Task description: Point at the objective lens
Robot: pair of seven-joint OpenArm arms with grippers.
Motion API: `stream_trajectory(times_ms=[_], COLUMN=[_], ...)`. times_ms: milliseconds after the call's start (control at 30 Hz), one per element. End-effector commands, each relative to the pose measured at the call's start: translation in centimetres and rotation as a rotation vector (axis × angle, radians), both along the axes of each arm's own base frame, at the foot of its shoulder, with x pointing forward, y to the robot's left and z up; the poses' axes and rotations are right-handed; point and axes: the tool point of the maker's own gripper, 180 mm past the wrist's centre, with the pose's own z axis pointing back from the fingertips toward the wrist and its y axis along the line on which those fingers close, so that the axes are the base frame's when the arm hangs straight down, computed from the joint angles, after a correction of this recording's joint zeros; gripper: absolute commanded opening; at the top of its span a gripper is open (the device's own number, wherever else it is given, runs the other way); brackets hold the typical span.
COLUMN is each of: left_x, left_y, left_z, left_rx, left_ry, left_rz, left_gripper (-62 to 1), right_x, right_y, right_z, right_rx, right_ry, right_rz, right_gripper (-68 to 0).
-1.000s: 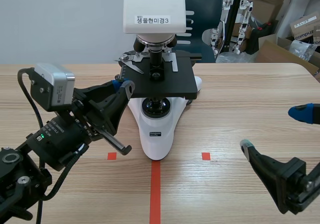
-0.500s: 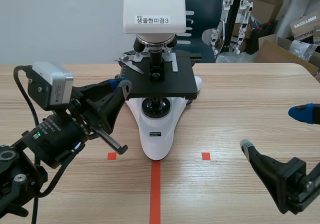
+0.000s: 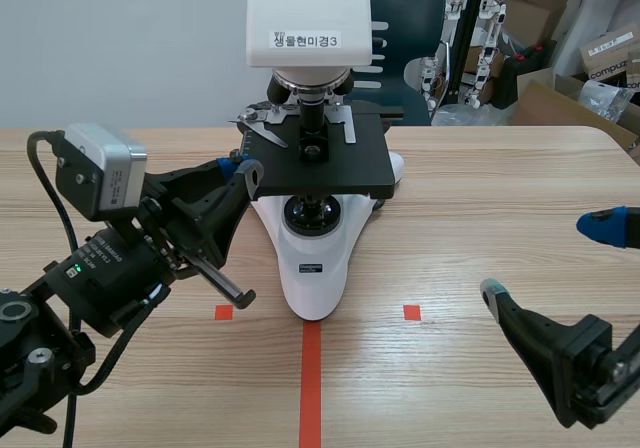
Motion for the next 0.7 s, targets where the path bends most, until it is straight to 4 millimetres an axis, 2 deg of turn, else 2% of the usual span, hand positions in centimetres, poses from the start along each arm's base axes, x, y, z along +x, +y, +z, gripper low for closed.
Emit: stream_trajectory(times_ms=[0,667], left_x=[-0.03,-0.13], left_y=[0.01,0.06], left_z=[0.90,1.29], left_rx=[-0.031,-0.046], left_ry=[-0.022,-0.039], left_rz=[0.002,0.001], left_gripper=[-56.9,-56.9], right_x=[0.53,0.53], right_y=[0.13,0.13], right_z=[0.99,0.99], right_rx=[0.011,0.011], right_ry=[-0.037,-0.037], right_rz=[0.003,0.003], right_gripper=[-1.0,-1.0])
